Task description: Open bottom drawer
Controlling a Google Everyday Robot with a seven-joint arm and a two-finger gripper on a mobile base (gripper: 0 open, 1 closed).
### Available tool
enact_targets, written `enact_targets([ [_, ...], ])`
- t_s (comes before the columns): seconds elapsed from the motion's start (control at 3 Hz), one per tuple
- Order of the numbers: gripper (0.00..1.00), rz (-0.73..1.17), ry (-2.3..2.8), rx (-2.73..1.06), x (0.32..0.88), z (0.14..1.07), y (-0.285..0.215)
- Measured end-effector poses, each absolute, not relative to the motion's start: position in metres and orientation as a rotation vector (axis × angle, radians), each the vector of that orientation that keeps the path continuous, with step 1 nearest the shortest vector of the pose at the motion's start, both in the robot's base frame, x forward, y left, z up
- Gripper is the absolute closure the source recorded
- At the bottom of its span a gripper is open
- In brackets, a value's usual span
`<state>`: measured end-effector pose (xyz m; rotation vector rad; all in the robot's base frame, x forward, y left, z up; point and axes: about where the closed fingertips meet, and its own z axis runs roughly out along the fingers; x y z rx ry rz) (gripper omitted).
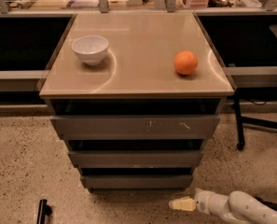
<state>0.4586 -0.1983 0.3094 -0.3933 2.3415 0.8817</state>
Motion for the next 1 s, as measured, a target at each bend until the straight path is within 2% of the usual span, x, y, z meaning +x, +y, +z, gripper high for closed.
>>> enact_targets([
  [1.0, 0.00, 0.677, 2.174, -0.534, 0.507, 0.308, -0.192],
])
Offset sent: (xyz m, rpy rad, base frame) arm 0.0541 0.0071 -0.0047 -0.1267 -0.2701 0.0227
